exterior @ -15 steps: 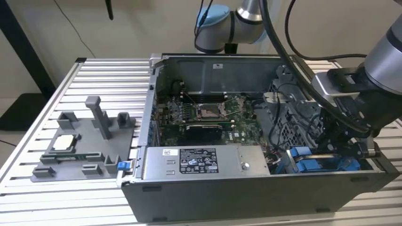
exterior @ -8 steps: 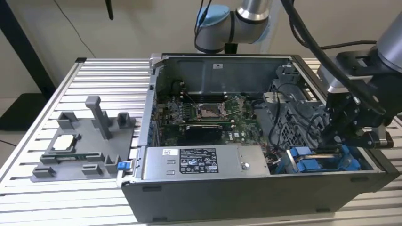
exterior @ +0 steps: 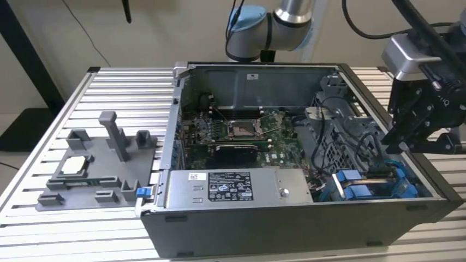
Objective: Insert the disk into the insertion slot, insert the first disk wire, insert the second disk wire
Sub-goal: 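Insert the second disk wire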
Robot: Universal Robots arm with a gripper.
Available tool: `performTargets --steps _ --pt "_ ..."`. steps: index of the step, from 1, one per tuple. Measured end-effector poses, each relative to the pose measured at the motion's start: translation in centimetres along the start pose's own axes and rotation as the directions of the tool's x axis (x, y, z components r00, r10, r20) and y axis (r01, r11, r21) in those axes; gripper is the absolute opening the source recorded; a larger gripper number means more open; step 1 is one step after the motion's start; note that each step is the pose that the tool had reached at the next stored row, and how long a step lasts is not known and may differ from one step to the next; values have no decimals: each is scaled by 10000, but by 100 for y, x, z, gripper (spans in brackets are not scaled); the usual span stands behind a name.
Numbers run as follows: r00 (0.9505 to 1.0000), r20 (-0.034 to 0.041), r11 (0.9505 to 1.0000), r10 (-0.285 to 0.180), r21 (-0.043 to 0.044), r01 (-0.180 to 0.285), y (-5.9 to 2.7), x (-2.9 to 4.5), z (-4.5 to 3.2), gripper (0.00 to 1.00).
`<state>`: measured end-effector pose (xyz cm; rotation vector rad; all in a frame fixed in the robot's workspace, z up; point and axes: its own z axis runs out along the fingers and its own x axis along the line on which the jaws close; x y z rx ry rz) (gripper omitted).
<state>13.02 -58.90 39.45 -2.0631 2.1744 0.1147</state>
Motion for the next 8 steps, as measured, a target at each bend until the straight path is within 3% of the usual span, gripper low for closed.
performTargets --steps 8 --pt "10000 0 10000 0 0 0 -1 -3 -19 100"
